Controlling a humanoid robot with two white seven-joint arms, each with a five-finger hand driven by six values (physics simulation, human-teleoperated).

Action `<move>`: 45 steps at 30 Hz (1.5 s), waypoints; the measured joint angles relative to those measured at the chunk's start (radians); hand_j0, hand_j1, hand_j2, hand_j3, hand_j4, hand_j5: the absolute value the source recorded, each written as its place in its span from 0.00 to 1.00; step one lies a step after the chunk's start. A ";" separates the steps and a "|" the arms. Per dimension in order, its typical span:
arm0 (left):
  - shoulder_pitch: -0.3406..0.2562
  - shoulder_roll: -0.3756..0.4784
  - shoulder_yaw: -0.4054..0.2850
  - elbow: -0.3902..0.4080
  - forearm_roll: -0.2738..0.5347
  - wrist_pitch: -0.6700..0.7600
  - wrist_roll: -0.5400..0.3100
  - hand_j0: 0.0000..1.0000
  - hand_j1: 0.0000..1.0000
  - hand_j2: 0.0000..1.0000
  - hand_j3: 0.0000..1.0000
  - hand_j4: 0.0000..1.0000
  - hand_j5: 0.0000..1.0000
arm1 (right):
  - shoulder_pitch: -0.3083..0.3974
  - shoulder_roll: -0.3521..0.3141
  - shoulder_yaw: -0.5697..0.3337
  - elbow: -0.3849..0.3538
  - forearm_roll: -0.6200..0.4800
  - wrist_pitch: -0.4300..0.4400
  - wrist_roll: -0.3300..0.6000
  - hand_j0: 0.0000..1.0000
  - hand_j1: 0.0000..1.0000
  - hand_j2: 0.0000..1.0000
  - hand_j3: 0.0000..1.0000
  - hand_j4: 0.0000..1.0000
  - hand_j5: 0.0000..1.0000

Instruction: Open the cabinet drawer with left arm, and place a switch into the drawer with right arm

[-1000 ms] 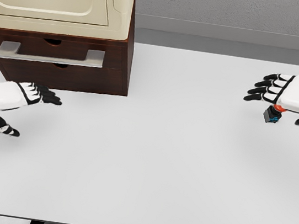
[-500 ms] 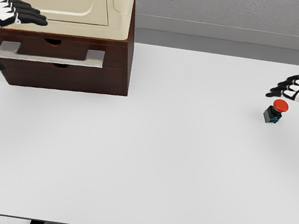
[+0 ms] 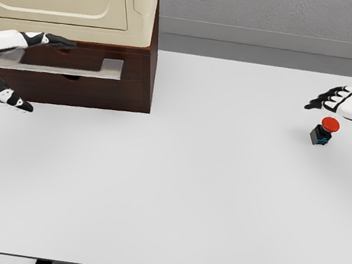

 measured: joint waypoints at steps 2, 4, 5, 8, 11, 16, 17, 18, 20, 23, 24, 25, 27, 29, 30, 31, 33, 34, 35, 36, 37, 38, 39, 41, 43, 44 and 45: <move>0.000 -0.020 -0.002 0.000 0.018 0.052 -0.013 1.00 1.00 1.00 1.00 1.00 1.00 | -0.002 0.008 0.007 0.018 0.005 0.000 0.000 1.00 1.00 1.00 1.00 1.00 1.00; 0.000 -0.030 -0.005 0.000 0.028 0.090 -0.020 1.00 1.00 1.00 1.00 1.00 1.00 | -0.005 0.019 0.011 0.039 0.019 0.000 0.000 1.00 1.00 1.00 1.00 1.00 1.00; 0.001 -0.033 -0.007 0.000 0.031 0.104 -0.023 1.00 1.00 1.00 1.00 1.00 1.00 | -0.005 0.023 0.012 0.050 0.024 0.000 0.000 1.00 1.00 1.00 1.00 1.00 1.00; 0.000 -0.035 -0.014 0.000 0.035 0.142 -0.024 1.00 1.00 1.00 1.00 1.00 1.00 | -0.005 0.035 0.014 0.070 0.040 0.000 0.000 1.00 1.00 1.00 1.00 1.00 1.00; 0.000 -0.034 -0.017 0.000 0.035 0.183 -0.022 1.00 1.00 1.00 1.00 1.00 1.00 | -0.020 0.058 0.017 0.087 0.060 0.000 0.000 1.00 1.00 1.00 1.00 1.00 1.00; -0.002 -0.035 -0.018 0.004 0.024 0.240 -0.017 1.00 1.00 1.00 1.00 1.00 1.00 | -0.043 0.088 0.042 0.128 0.075 -0.004 0.000 1.00 1.00 1.00 1.00 1.00 1.00; -0.002 -0.037 -0.018 0.007 0.019 0.248 -0.017 1.00 1.00 1.00 1.00 1.00 1.00 | -0.043 0.090 0.045 0.135 0.076 -0.005 0.000 1.00 1.00 1.00 1.00 1.00 1.00; -0.002 -0.038 -0.018 0.009 0.015 0.254 -0.016 1.00 1.00 1.00 1.00 1.00 1.00 | -0.043 0.091 0.048 0.141 0.077 -0.005 0.000 1.00 1.00 1.00 1.00 1.00 1.00; 0.000 -0.040 -0.015 0.012 0.019 0.261 -0.016 1.00 1.00 1.00 1.00 1.00 1.00 | -0.043 0.093 0.055 0.154 0.078 -0.006 0.000 1.00 1.00 1.00 1.00 1.00 1.00; -0.001 -0.042 -0.011 0.016 0.025 0.266 -0.016 1.00 1.00 1.00 1.00 1.00 1.00 | -0.052 0.101 0.060 0.179 0.086 -0.005 0.000 1.00 1.00 1.00 1.00 1.00 1.00; -0.001 -0.042 -0.012 0.018 0.024 0.267 -0.016 1.00 1.00 1.00 1.00 1.00 1.00 | -0.057 0.103 0.063 0.186 0.088 -0.005 0.000 1.00 1.00 1.00 1.00 1.00 1.00; 0.000 -0.042 -0.012 0.021 0.021 0.268 -0.016 1.00 1.00 1.00 1.00 1.00 1.00 | -0.061 0.106 0.068 0.192 0.089 -0.005 0.000 1.00 1.00 1.00 1.00 1.00 1.00; 0.000 -0.043 -0.014 0.025 0.011 0.271 -0.016 1.00 1.00 1.00 1.00 1.00 1.00 | -0.066 0.113 0.076 0.200 0.091 -0.005 0.000 1.00 1.00 1.00 1.00 1.00 1.00; 0.000 -0.045 -0.015 0.034 0.007 0.273 -0.016 1.00 1.00 1.00 1.00 1.00 1.00 | -0.094 0.126 0.090 0.209 0.104 -0.002 0.000 1.00 1.00 1.00 1.00 1.00 1.00; 0.000 -0.045 -0.016 0.039 0.005 0.274 -0.016 1.00 1.00 1.00 1.00 1.00 1.00 | -0.101 0.134 0.097 0.219 0.111 -0.002 0.000 1.00 1.00 1.00 1.00 1.00 1.00; 0.000 -0.046 -0.016 0.043 0.004 0.275 -0.016 1.00 1.00 1.00 1.00 1.00 1.00 | -0.101 0.140 0.104 0.227 0.116 -0.002 0.000 1.00 1.00 1.00 1.00 1.00 1.00; 0.000 -0.049 -0.016 0.049 0.002 0.275 -0.015 1.00 1.00 1.00 1.00 1.00 1.00 | -0.104 0.147 0.112 0.237 0.121 -0.004 0.000 1.00 1.00 1.00 1.00 1.00 1.00; 0.002 -0.050 -0.017 0.051 0.001 0.275 -0.016 1.00 1.00 1.00 1.00 1.00 1.00 | -0.104 0.148 0.115 0.240 0.123 -0.004 0.000 1.00 1.00 1.00 1.00 1.00 1.00; 0.003 -0.051 -0.017 0.052 0.001 0.275 -0.016 1.00 1.00 1.00 1.00 1.00 1.00 | -0.103 0.149 0.117 0.243 0.124 -0.004 0.000 1.00 1.00 1.00 1.00 1.00 1.00; 0.005 -0.052 -0.018 0.052 0.001 0.275 -0.017 1.00 1.00 1.00 1.00 1.00 1.00 | -0.104 0.151 0.118 0.245 0.126 -0.005 0.000 1.00 1.00 1.00 1.00 1.00 1.00; 0.006 -0.052 -0.018 0.052 0.002 0.274 -0.017 1.00 1.00 1.00 1.00 1.00 1.00 | -0.103 0.152 0.119 0.247 0.127 -0.005 0.000 1.00 1.00 1.00 1.00 1.00 1.00; 0.006 -0.053 -0.018 0.051 0.002 0.274 -0.018 1.00 1.00 1.00 1.00 1.00 1.00 | -0.104 0.153 0.119 0.248 0.127 -0.004 0.000 1.00 1.00 1.00 1.00 1.00 1.00; 0.008 -0.053 -0.018 0.051 0.002 0.273 -0.019 1.00 1.00 1.00 1.00 1.00 1.00 | -0.104 0.154 0.120 0.251 0.127 -0.004 0.000 1.00 1.00 1.00 1.00 1.00 1.00; 0.009 -0.053 -0.018 0.050 0.004 0.272 -0.020 1.00 1.00 1.00 1.00 1.00 1.00 | -0.106 0.155 0.121 0.259 0.129 -0.004 0.000 1.00 1.00 1.00 1.00 1.00 1.00; 0.015 -0.053 -0.014 0.049 0.006 0.269 -0.019 1.00 1.00 1.00 1.00 1.00 1.00 | -0.107 0.158 0.121 0.269 0.130 -0.004 0.000 1.00 1.00 1.00 1.00 1.00 1.00; 0.015 -0.053 -0.015 0.049 0.003 0.267 -0.020 1.00 1.00 1.00 1.00 1.00 1.00 | -0.112 0.160 0.121 0.274 0.132 -0.004 0.000 1.00 1.00 1.00 1.00 1.00 1.00; 0.017 -0.052 -0.014 0.049 0.003 0.266 -0.020 1.00 1.00 1.00 1.00 1.00 1.00 | -0.113 0.162 0.121 0.280 0.136 -0.004 0.000 1.00 1.00 1.00 1.00 1.00 1.00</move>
